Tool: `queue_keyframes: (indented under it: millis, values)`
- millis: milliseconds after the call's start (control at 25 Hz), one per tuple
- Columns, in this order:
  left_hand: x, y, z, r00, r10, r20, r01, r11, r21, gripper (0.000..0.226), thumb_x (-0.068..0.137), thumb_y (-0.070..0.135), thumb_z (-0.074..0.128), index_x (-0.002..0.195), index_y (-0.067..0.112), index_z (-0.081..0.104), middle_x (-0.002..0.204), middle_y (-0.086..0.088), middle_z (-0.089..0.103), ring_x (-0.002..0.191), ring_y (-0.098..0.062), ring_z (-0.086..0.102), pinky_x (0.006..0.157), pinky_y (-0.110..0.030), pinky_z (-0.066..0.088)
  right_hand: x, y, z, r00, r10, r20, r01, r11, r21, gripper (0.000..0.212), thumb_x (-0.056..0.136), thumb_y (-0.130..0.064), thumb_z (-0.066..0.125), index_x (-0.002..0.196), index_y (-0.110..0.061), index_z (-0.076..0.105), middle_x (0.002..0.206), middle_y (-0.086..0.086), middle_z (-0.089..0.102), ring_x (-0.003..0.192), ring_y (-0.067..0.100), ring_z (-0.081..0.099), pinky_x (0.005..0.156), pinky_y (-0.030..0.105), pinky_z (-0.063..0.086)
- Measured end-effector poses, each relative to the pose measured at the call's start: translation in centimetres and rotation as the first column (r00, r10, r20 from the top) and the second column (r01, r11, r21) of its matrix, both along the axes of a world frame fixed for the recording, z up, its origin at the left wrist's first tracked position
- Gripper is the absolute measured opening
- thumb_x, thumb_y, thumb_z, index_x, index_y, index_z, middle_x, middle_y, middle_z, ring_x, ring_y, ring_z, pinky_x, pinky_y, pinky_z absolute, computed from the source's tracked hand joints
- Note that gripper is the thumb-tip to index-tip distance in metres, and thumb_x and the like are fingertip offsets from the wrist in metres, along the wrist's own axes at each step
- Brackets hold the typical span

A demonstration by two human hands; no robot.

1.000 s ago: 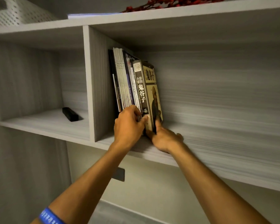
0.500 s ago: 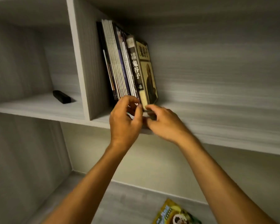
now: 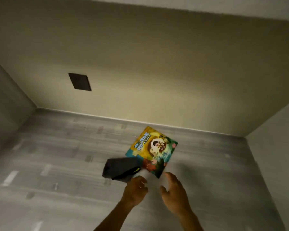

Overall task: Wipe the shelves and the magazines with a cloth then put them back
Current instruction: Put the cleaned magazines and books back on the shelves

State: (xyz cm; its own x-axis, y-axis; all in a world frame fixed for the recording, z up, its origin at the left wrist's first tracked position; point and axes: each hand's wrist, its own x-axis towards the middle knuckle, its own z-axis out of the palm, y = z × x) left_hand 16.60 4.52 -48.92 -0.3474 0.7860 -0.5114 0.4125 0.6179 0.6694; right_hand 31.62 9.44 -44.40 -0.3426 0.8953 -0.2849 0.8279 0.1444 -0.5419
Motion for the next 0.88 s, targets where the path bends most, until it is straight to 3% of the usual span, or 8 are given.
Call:
queue_keyframes:
  millis: [120, 240, 360, 480, 640, 720, 800, 880]
  values:
    - [1.9, 3.3, -2.9, 0.999, -0.035, -0.027, 0.037, 0.995, 0.088, 0.031, 0.086, 0.011, 0.058, 0.116, 0.017, 0.062, 0.118, 0.000, 0.063, 0.106, -0.016, 0.060, 0.086, -0.016, 0.044, 1.7, 0.4, -4.5, 0.982, 0.101, 0.158, -0.078, 0.986, -0.145, 0.065, 0.095, -0.033, 0.050, 0.152, -0.028, 0.018, 0.159, -0.005, 0.015, 0.143, 0.016, 0.022, 0.113, 0.031, 0.028]
    - [1.4, 8.9, -4.2, 0.999, -0.002, -0.051, 0.007, 0.995, 0.102, 0.031, 0.088, 0.021, 0.055, 0.118, 0.013, 0.059, 0.118, -0.011, 0.060, 0.110, -0.029, 0.057, 0.091, -0.029, 0.045, 3.4, -0.1, -7.9, 0.959, 0.193, 0.205, -0.107, 0.923, -0.370, 0.075, 0.093, -0.037, 0.053, 0.152, -0.035, 0.007, 0.160, -0.010, 0.004, 0.145, 0.016, 0.017, 0.116, 0.031, 0.023]
    - [1.7, 10.5, -6.0, 0.953, 0.258, -0.156, -0.284, 0.943, -0.174, 0.063, 0.085, 0.042, 0.059, 0.136, 0.012, 0.037, 0.136, -0.017, 0.039, 0.126, -0.038, 0.037, 0.101, -0.044, 0.034, 4.2, -0.5, -9.8, 0.917, 0.312, 0.249, -0.177, 0.877, -0.446, 0.079, 0.091, -0.042, 0.055, 0.153, -0.032, 0.007, 0.160, -0.011, -0.009, 0.147, 0.018, 0.004, 0.118, 0.033, 0.019]
    - [4.2, 10.1, -6.4, 0.902, 0.429, -0.049, -0.431, 0.886, -0.172, 0.065, 0.082, 0.032, 0.063, 0.140, 0.023, 0.035, 0.147, -0.014, 0.024, 0.132, -0.038, 0.024, 0.105, -0.047, 0.030, 4.3, -0.4, -10.3, 0.906, 0.344, 0.247, -0.189, 0.850, -0.493, 0.076, 0.090, -0.045, 0.056, 0.152, -0.034, 0.013, 0.160, -0.012, -0.011, 0.147, 0.017, 0.002, 0.117, 0.034, 0.021]
    - [4.6, 12.0, -8.0, 0.964, 0.198, -0.178, -0.224, 0.964, -0.144, 0.075, 0.079, 0.046, 0.064, 0.144, 0.031, 0.030, 0.155, -0.020, 0.005, 0.141, -0.042, 0.008, 0.111, -0.052, 0.022, 4.5, 1.7, -9.5, 0.956, 0.185, 0.228, -0.119, 0.954, -0.274, 0.061, 0.094, -0.041, 0.049, 0.149, -0.032, 0.026, 0.156, -0.009, 0.027, 0.140, 0.013, 0.030, 0.112, 0.029, 0.028]
    - [5.1, 12.1, -8.9, 0.948, 0.122, -0.293, -0.155, 0.984, -0.093, 0.075, 0.079, 0.048, 0.065, 0.144, 0.030, 0.032, 0.155, -0.019, 0.004, 0.141, -0.043, 0.007, 0.112, -0.052, 0.022, 4.2, 4.6, -9.4, 0.951, 0.168, 0.259, -0.164, 0.986, -0.037, 0.059, 0.096, -0.035, 0.047, 0.150, -0.025, 0.024, 0.157, -0.003, 0.023, 0.141, 0.018, 0.027, 0.111, 0.032, 0.029]
    - [5.4, 11.9, -9.5, 0.927, 0.235, -0.291, -0.245, 0.970, 0.004, 0.071, 0.076, 0.045, 0.067, 0.140, 0.032, 0.040, 0.156, -0.015, 0.009, 0.142, -0.039, 0.009, 0.113, -0.051, 0.023, 3.0, 8.0, -10.5, 0.924, 0.248, 0.292, -0.277, 0.959, 0.065, 0.066, 0.095, -0.030, 0.048, 0.153, -0.022, 0.015, 0.161, 0.001, 0.007, 0.146, 0.023, 0.012, 0.113, 0.038, 0.026]
    - [5.4, 12.2, -10.3, 0.902, 0.416, -0.117, -0.405, 0.908, 0.103, 0.064, 0.068, 0.040, 0.069, 0.130, 0.038, 0.051, 0.152, -0.010, 0.025, 0.139, -0.036, 0.022, 0.111, -0.052, 0.029, 1.7, 10.3, -11.9, 0.892, 0.321, 0.317, -0.338, 0.941, 0.000, 0.076, 0.092, -0.025, 0.050, 0.154, -0.022, 0.006, 0.161, 0.001, -0.003, 0.147, 0.026, 0.003, 0.116, 0.043, 0.022]
